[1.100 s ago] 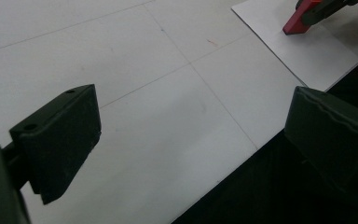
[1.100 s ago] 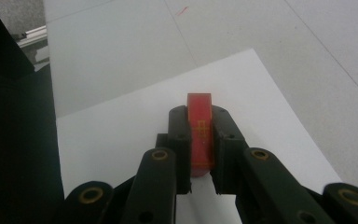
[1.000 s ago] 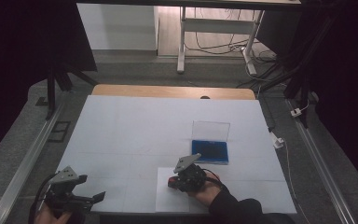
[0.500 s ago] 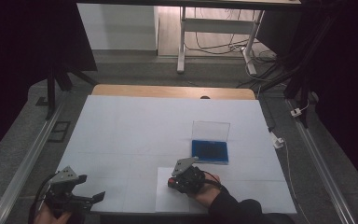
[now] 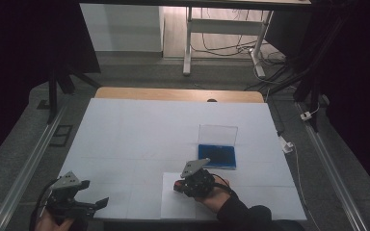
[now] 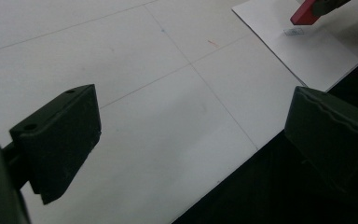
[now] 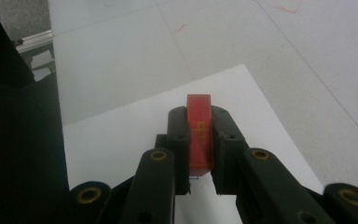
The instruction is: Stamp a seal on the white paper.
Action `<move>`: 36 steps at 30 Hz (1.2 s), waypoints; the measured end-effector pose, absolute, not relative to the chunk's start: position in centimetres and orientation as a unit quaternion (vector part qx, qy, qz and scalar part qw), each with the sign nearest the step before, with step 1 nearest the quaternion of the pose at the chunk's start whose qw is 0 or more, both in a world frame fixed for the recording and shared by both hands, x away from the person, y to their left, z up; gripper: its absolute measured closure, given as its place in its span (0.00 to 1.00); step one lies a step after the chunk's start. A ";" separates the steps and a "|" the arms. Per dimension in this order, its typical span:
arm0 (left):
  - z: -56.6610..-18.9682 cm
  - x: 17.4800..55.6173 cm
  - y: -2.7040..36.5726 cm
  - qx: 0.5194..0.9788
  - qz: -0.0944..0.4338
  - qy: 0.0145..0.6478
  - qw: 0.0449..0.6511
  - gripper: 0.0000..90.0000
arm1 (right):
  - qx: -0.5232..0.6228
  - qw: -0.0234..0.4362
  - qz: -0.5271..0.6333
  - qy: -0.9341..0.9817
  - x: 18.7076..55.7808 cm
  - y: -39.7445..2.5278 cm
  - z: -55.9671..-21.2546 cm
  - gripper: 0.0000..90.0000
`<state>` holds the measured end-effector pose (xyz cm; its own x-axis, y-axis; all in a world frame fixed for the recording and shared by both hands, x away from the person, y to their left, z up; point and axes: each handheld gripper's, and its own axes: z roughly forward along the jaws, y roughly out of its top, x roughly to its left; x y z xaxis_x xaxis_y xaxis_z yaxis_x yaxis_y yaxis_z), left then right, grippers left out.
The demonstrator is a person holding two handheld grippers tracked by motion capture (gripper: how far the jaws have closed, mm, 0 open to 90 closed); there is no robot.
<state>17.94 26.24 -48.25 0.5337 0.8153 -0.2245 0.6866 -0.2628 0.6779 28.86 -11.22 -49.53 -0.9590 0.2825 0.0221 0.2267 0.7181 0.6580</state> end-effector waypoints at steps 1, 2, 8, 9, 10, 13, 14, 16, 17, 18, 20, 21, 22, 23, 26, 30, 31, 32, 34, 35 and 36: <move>-48.2 17.9 26.2 0.790 0.085 0.475 0.378 0.05 | 0.138 0.040 0.351 0.925 28.9 -11.3 -49.4 0.89; -48.2 17.9 26.2 0.790 0.085 0.475 0.378 0.05 | 0.139 0.038 0.353 0.924 28.9 -11.3 -49.3 0.89; -48.2 17.9 26.2 0.790 0.085 0.475 0.379 0.05 | 0.142 0.040 0.358 0.922 28.9 -11.6 -48.9 0.89; -48.2 17.9 26.2 0.790 0.085 0.475 0.379 0.05 | 0.142 0.041 0.359 0.921 28.9 -11.6 -48.9 0.89; -48.2 17.9 26.3 0.790 0.085 0.474 0.379 0.05 | 0.143 0.042 0.360 0.921 29.0 -11.7 -48.8 0.89; -48.2 17.9 26.3 0.789 0.084 0.475 0.380 0.05 | 0.145 0.045 0.364 0.919 29.1 -12.0 -48.5 0.89; -48.2 17.9 26.3 0.789 0.084 0.475 0.380 0.05 | 0.147 0.047 0.364 0.918 29.1 -12.0 -48.4 0.89; -48.2 17.9 26.3 0.790 0.084 0.474 0.380 0.05 | 0.150 0.047 0.370 0.916 29.2 -12.2 -48.3 0.89; -48.2 17.9 26.3 0.790 0.084 0.474 0.380 0.05 | 0.151 0.048 0.370 0.915 29.2 -12.3 -48.2 0.89; -48.2 17.9 26.3 0.790 0.084 0.474 0.380 0.05 | 0.152 0.049 0.372 0.914 29.3 -12.4 -48.1 0.89; -48.2 17.9 26.3 0.790 0.084 0.474 0.381 0.05 | 0.155 0.051 0.374 0.913 29.4 -12.7 -48.0 0.89; -48.2 17.9 26.3 0.789 0.085 0.474 0.380 0.05 | 0.157 0.052 0.373 0.913 29.4 -12.8 -47.9 0.89; -48.2 17.9 26.3 0.790 0.084 0.474 0.380 0.05 | 0.158 0.052 0.375 0.912 29.5 -12.9 -47.9 0.89; -48.2 17.9 26.3 0.790 0.085 0.474 0.380 0.05 | 0.161 0.053 0.375 0.911 29.6 -12.9 -47.8 0.89; -48.2 17.9 26.2 0.790 0.084 0.474 0.381 0.05 | 0.166 0.056 0.377 0.909 29.7 -13.2 -47.7 0.89; -48.2 17.9 26.3 0.790 0.084 0.474 0.381 0.05 | 0.173 0.063 0.378 0.907 30.0 -13.7 -47.4 0.89; -48.2 17.9 26.3 0.789 0.084 0.474 0.381 0.05 | 0.173 0.064 0.379 0.907 30.1 -13.8 -47.4 0.89; -48.2 17.9 26.3 0.789 0.084 0.474 0.381 0.05 | 0.176 0.066 0.379 0.906 30.2 -13.9 -47.3 0.89; -48.2 17.9 26.3 0.789 0.084 0.474 0.381 0.05 | 0.181 0.070 0.381 0.904 30.3 -14.2 -47.2 0.89; -48.2 17.9 26.3 0.789 0.084 0.474 0.381 0.05 | 0.184 0.070 0.382 0.903 30.4 -14.3 -47.1 0.89; -48.2 17.9 26.3 0.789 0.084 0.474 0.381 0.05 | 0.186 0.073 0.381 0.903 30.5 -14.5 -47.0 0.89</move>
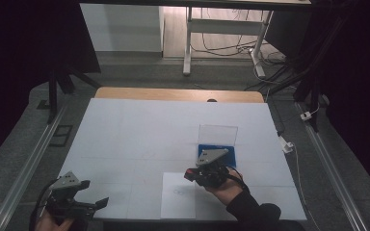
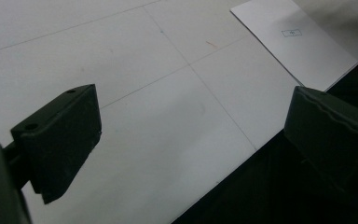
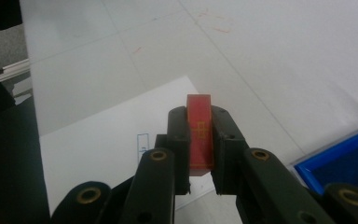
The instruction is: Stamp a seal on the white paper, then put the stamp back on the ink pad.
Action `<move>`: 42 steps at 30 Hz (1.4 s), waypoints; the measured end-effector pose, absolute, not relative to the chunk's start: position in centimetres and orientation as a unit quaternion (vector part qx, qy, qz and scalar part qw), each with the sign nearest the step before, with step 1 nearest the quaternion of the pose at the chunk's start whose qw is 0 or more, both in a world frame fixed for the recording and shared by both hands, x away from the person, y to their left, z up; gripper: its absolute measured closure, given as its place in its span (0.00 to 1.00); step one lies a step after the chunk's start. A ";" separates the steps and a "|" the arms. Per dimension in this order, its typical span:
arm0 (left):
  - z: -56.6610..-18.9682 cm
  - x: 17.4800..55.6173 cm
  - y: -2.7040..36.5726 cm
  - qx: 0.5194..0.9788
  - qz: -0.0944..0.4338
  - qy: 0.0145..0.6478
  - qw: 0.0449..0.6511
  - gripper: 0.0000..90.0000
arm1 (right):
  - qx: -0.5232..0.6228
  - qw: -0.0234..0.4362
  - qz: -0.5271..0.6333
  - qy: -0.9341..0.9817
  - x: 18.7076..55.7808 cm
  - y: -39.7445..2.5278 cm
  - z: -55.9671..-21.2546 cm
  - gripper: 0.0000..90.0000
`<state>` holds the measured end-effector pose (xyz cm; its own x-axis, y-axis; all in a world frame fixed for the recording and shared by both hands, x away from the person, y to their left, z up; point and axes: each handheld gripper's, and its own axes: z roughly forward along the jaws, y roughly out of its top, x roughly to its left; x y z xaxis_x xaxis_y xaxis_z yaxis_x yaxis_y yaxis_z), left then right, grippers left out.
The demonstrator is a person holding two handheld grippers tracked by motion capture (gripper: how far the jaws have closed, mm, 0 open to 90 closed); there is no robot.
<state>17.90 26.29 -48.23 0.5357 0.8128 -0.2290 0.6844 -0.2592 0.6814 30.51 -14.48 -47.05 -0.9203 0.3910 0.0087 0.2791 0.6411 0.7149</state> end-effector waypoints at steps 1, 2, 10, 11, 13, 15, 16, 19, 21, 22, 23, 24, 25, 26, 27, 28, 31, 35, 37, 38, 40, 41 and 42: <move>-48.2 17.9 26.3 0.789 0.084 0.475 0.382 0.05 | 0.189 0.073 0.382 0.902 30.6 -14.6 -47.0 0.89; -48.2 17.9 26.3 0.789 0.084 0.475 0.382 0.05 | 0.190 0.075 0.382 0.902 30.6 -14.8 -46.9 0.89; -48.2 17.9 26.3 0.789 0.084 0.475 0.382 0.05 | 0.201 0.083 0.382 0.898 31.1 -15.6 -46.6 0.89; -48.2 17.9 26.3 0.789 0.084 0.474 0.381 0.05 | 0.203 0.086 0.382 0.897 31.1 -15.7 -46.6 0.89; -48.2 17.9 26.3 0.789 0.084 0.475 0.381 0.05 | 0.208 0.086 0.382 0.896 31.3 -16.0 -46.5 0.89; -48.2 17.9 26.3 0.789 0.084 0.474 0.381 0.05 | 0.211 0.091 0.384 0.894 31.4 -16.3 -46.4 0.89; -48.2 17.9 26.3 0.789 0.084 0.474 0.381 0.05 | 0.215 0.093 0.384 0.893 31.5 -16.5 -46.3 0.89; -48.2 17.9 26.3 0.789 0.084 0.474 0.381 0.05 | 0.223 0.098 0.386 0.890 31.8 -17.1 -46.1 0.89; -48.2 17.9 26.3 0.789 0.084 0.474 0.381 0.05 | 0.227 0.102 0.386 0.888 32.0 -17.4 -46.0 0.89; -48.2 17.9 26.3 0.789 0.084 0.474 0.381 0.05 | 0.229 0.104 0.387 0.887 32.1 -17.6 -46.0 0.89; -48.2 17.9 26.3 0.789 0.084 0.474 0.382 0.05 | 0.231 0.105 0.385 0.887 32.2 -17.8 -46.0 0.89; -48.2 17.9 26.2 0.790 0.084 0.474 0.381 0.05 | 0.234 0.107 0.384 0.887 32.3 -17.9 -46.0 0.89; -48.2 17.9 26.2 0.790 0.084 0.474 0.381 0.05 | 0.236 0.108 0.384 0.886 32.4 -18.1 -46.0 0.89; -48.2 17.9 26.2 0.790 0.085 0.473 0.381 0.05 | 0.240 0.109 0.384 0.885 32.5 -18.2 -46.0 0.89; -48.2 17.9 26.2 0.790 0.086 0.473 0.380 0.05 | 0.243 0.111 0.383 0.884 32.6 -18.4 -45.9 0.89; -48.2 17.9 26.2 0.790 0.086 0.473 0.380 0.05 | 0.245 0.112 0.385 0.883 32.7 -18.5 -45.9 0.89; -48.2 17.9 26.3 0.790 0.084 0.474 0.381 0.05 | 0.254 0.117 0.383 0.880 33.0 -18.9 -45.8 0.89; -48.2 17.9 26.2 0.790 0.084 0.473 0.381 0.05 | 0.266 0.121 0.382 0.877 33.4 -19.4 -45.8 0.89; -48.2 17.9 26.2 0.791 0.085 0.473 0.380 0.05 | 0.270 0.125 0.380 0.876 33.6 -19.7 -45.8 0.89; -48.2 17.9 26.2 0.791 0.085 0.472 0.380 0.05 | 0.272 0.126 0.381 0.875 33.7 -19.8 -45.8 0.89; -48.2 17.9 26.2 0.791 0.085 0.473 0.379 0.05 | 0.275 0.131 0.379 0.874 33.9 -20.0 -45.9 0.89; -48.2 17.9 26.2 0.791 0.085 0.473 0.380 0.05 | 0.276 0.131 0.377 0.875 34.0 -20.1 -45.8 0.89; -48.2 17.9 26.2 0.791 0.085 0.473 0.379 0.05 | 0.277 0.130 0.379 0.873 34.1 -20.2 -45.9 0.89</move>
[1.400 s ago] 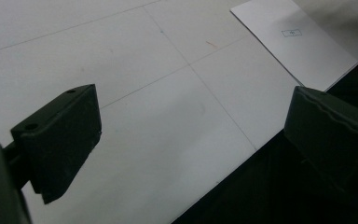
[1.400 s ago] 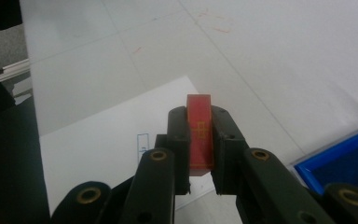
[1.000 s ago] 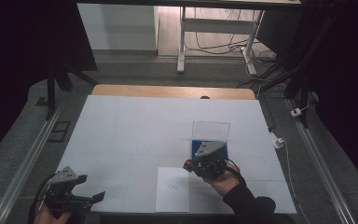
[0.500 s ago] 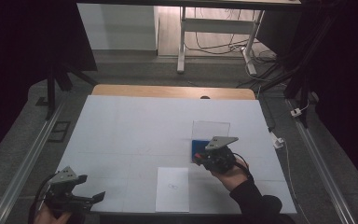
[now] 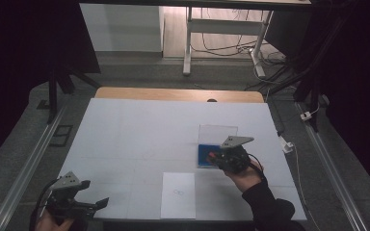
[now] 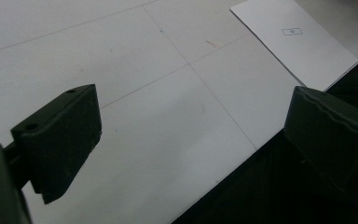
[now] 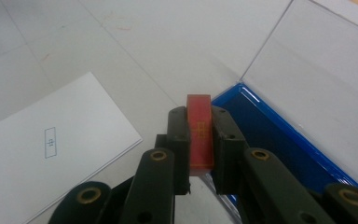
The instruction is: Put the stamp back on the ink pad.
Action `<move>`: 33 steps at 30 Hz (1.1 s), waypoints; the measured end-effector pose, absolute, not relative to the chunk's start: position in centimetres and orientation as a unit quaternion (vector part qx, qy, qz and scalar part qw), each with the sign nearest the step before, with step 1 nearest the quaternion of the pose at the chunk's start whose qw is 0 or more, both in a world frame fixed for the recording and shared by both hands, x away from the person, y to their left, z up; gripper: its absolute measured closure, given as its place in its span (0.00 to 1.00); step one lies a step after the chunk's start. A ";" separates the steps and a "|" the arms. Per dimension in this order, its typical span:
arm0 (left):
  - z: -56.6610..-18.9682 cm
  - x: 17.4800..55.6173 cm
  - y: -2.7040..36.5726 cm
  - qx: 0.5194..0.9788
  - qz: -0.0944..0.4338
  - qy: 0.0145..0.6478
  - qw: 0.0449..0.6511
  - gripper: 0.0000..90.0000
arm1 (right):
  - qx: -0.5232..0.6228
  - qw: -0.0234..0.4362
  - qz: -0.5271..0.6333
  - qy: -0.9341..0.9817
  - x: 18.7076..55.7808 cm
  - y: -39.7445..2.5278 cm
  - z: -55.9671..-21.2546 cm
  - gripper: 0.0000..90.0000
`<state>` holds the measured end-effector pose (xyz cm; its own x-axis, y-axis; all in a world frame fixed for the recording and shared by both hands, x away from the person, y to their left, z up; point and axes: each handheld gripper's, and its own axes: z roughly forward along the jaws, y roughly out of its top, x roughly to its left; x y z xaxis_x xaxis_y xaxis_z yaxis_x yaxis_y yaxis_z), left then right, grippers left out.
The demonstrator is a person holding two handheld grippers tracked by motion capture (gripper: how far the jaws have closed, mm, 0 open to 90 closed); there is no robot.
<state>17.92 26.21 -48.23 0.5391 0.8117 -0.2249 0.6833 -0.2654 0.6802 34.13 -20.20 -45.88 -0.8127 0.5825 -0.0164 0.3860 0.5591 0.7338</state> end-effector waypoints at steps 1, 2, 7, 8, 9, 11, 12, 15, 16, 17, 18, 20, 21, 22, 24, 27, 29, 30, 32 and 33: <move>-48.2 17.9 26.2 0.791 0.084 0.473 0.380 0.05 | 0.278 0.132 0.377 0.873 34.3 -20.3 -45.9 0.89; -48.2 17.9 26.2 0.791 0.084 0.473 0.380 0.05 | 0.282 0.133 0.378 0.872 34.3 -20.4 -45.9 0.89; -48.2 17.9 26.2 0.791 0.085 0.473 0.379 0.05 | 0.290 0.142 0.373 0.870 34.9 -20.9 -46.0 0.88; -48.2 17.9 26.2 0.791 0.084 0.473 0.380 0.05 | 0.291 0.143 0.373 0.869 35.0 -21.0 -46.1 0.88; -48.2 17.9 26.2 0.791 0.084 0.473 0.380 0.05 | 0.292 0.144 0.370 0.870 35.1 -21.1 -46.1 0.88; -48.2 17.9 26.2 0.791 0.084 0.473 0.380 0.05 | 0.296 0.146 0.371 0.868 35.4 -21.3 -46.2 0.88; -48.2 17.9 26.2 0.791 0.084 0.473 0.380 0.05 | 0.298 0.145 0.370 0.868 35.5 -21.4 -46.2 0.88; -48.2 17.9 26.2 0.791 0.085 0.472 0.379 0.05 | 0.302 0.148 0.368 0.867 35.9 -21.6 -46.3 0.88; -48.2 17.9 26.2 0.791 0.084 0.473 0.379 0.05 | 0.301 0.149 0.368 0.867 36.1 -21.7 -46.4 0.88; -48.2 17.9 26.2 0.791 0.084 0.473 0.379 0.05 | 0.303 0.150 0.367 0.867 36.2 -21.7 -46.5 0.88; -48.2 17.9 26.2 0.791 0.084 0.473 0.379 0.05 | 0.305 0.151 0.365 0.867 36.3 -21.7 -46.6 0.88; -48.2 17.9 26.2 0.791 0.084 0.472 0.379 0.05 | 0.307 0.152 0.363 0.866 36.6 -21.8 -46.7 0.88; -48.2 17.9 26.2 0.791 0.084 0.473 0.379 0.05 | 0.308 0.154 0.362 0.866 36.8 -21.9 -46.7 0.88; -48.2 17.9 26.2 0.791 0.084 0.473 0.379 0.05 | 0.309 0.157 0.359 0.866 36.9 -21.9 -46.8 0.88; -48.2 17.9 26.2 0.791 0.084 0.473 0.379 0.05 | 0.311 0.158 0.355 0.867 37.2 -21.8 -46.9 0.88; -48.2 17.9 26.2 0.791 0.084 0.472 0.379 0.05 | 0.312 0.165 0.348 0.868 37.5 -21.8 -47.2 0.88; -48.2 17.9 26.2 0.791 0.084 0.473 0.379 0.05 | 0.312 0.166 0.344 0.870 37.7 -21.7 -47.4 0.88; -48.2 17.9 26.2 0.791 0.084 0.473 0.379 0.05 | 0.314 0.165 0.343 0.870 37.8 -21.6 -47.5 0.88; -48.2 17.9 26.2 0.791 0.083 0.473 0.379 0.05 | 0.315 0.162 0.341 0.871 38.0 -21.4 -47.7 0.88; -48.2 17.9 26.2 0.791 0.083 0.473 0.380 0.05 | 0.313 0.163 0.339 0.872 38.1 -21.4 -47.8 0.88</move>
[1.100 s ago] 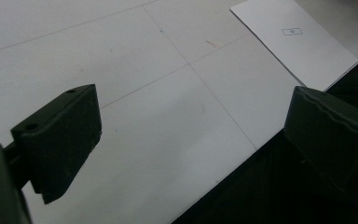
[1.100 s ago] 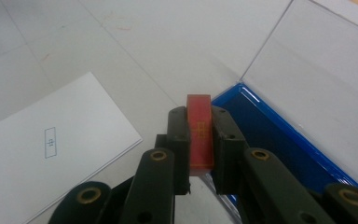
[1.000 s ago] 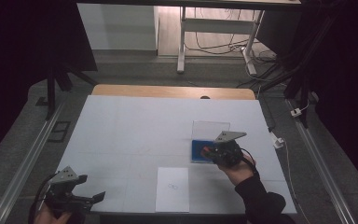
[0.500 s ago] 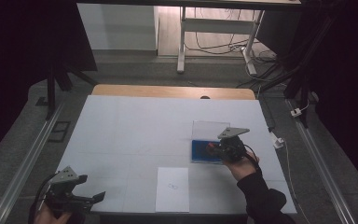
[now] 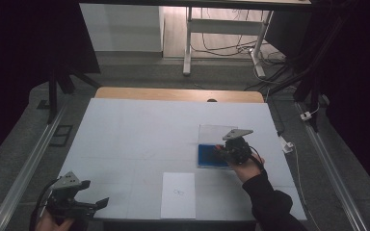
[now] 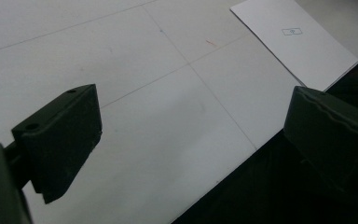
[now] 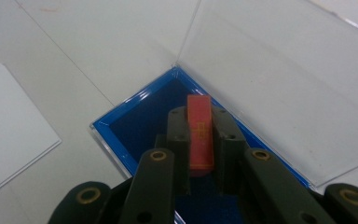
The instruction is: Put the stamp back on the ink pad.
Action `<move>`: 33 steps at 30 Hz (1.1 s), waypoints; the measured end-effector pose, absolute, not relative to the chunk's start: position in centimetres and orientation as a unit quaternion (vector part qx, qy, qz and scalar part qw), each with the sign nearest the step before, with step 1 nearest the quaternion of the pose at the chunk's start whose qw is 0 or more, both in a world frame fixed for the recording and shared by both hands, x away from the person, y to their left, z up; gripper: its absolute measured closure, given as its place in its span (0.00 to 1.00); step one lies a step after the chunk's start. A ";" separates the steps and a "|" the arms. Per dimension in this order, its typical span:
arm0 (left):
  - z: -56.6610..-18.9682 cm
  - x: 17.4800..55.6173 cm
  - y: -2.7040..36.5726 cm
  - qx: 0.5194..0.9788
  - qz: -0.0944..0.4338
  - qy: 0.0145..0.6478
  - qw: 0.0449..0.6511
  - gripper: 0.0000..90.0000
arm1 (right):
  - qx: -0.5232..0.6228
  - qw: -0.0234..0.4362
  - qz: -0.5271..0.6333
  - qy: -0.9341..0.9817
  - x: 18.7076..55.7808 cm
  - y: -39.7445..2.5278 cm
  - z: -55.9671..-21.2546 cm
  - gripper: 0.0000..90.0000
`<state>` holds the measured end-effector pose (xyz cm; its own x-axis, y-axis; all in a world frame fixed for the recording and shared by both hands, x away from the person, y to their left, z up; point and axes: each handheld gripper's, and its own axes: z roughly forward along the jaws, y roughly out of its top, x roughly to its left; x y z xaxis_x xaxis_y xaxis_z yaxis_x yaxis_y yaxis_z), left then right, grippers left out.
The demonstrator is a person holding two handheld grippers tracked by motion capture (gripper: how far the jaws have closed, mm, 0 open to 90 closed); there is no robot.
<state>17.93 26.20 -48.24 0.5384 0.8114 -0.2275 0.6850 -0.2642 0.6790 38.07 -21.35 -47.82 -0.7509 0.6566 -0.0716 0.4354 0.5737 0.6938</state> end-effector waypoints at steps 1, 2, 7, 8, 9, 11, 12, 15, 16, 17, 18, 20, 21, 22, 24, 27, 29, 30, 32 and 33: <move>-48.2 17.9 26.2 0.791 0.084 0.473 0.379 0.05 | 0.314 0.162 0.338 0.872 38.1 -21.3 -47.9 0.88; -48.2 17.9 26.2 0.791 0.084 0.473 0.379 0.05 | 0.314 0.162 0.337 0.873 38.2 -21.2 -48.1 0.88; -48.2 17.9 26.2 0.791 0.084 0.473 0.379 0.05 | 0.318 0.159 0.325 0.876 38.5 -20.8 -48.6 0.88; -48.2 17.9 26.2 0.791 0.083 0.473 0.379 0.05 | 0.318 0.160 0.322 0.877 38.5 -20.8 -48.7 0.88; -48.2 17.9 26.2 0.791 0.083 0.473 0.379 0.05 | 0.319 0.160 0.319 0.878 38.6 -20.8 -48.7 0.88; -48.3 17.9 26.2 0.791 0.084 0.472 0.379 0.05 | 0.326 0.155 0.317 0.877 38.7 -20.8 -48.9 0.88; -48.3 17.9 26.2 0.791 0.084 0.473 0.379 0.05 | 0.328 0.154 0.317 0.876 38.7 -20.8 -48.9 0.88; -48.3 18.0 26.2 0.791 0.082 0.473 0.379 0.05 | 0.335 0.151 0.315 0.875 38.8 -20.8 -48.9 0.88; -48.3 18.0 26.2 0.791 0.082 0.473 0.379 0.05 | 0.335 0.151 0.315 0.875 38.8 -20.8 -48.9 0.88; -48.3 18.0 26.2 0.791 0.083 0.473 0.379 0.05 | 0.335 0.152 0.315 0.875 38.8 -20.7 -48.9 0.88; -48.2 18.0 26.2 0.791 0.083 0.473 0.379 0.05 | 0.334 0.152 0.315 0.875 38.8 -20.7 -48.9 0.88; -48.2 18.0 26.2 0.791 0.082 0.473 0.379 0.05 | 0.335 0.152 0.315 0.875 38.7 -20.8 -48.9 0.88; -48.2 18.0 26.2 0.791 0.082 0.473 0.379 0.05 | 0.336 0.151 0.315 0.875 38.7 -20.8 -48.9 0.88; -48.2 18.0 26.2 0.791 0.082 0.473 0.380 0.05 | 0.337 0.151 0.315 0.875 38.7 -20.8 -48.9 0.88; -48.2 18.0 26.2 0.790 0.082 0.473 0.380 0.05 | 0.338 0.149 0.319 0.873 38.7 -20.8 -48.9 0.85; -48.3 18.0 26.3 0.790 0.082 0.473 0.381 0.05 | 0.340 0.150 0.325 0.870 38.7 -20.9 -48.8 0.80; -48.3 18.0 26.3 0.790 0.082 0.473 0.381 0.05 | 0.339 0.150 0.330 0.868 38.7 -20.9 -48.6 0.78; -48.2 17.9 26.3 0.790 0.082 0.473 0.381 0.05 | 0.339 0.150 0.333 0.867 38.6 -20.9 -48.5 0.77; -48.2 17.9 26.3 0.790 0.082 0.473 0.381 0.05 | 0.339 0.150 0.337 0.866 38.5 -21.0 -48.3 0.74; -48.2 17.9 26.3 0.790 0.082 0.473 0.381 0.05 | 0.340 0.150 0.339 0.864 38.4 -21.0 -48.2 0.73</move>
<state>17.94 26.27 -48.24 0.5394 0.8098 -0.2310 0.6845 -0.2619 0.6803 38.44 -21.02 -48.20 -0.7247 0.6885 -0.0281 0.4853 0.5390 0.6885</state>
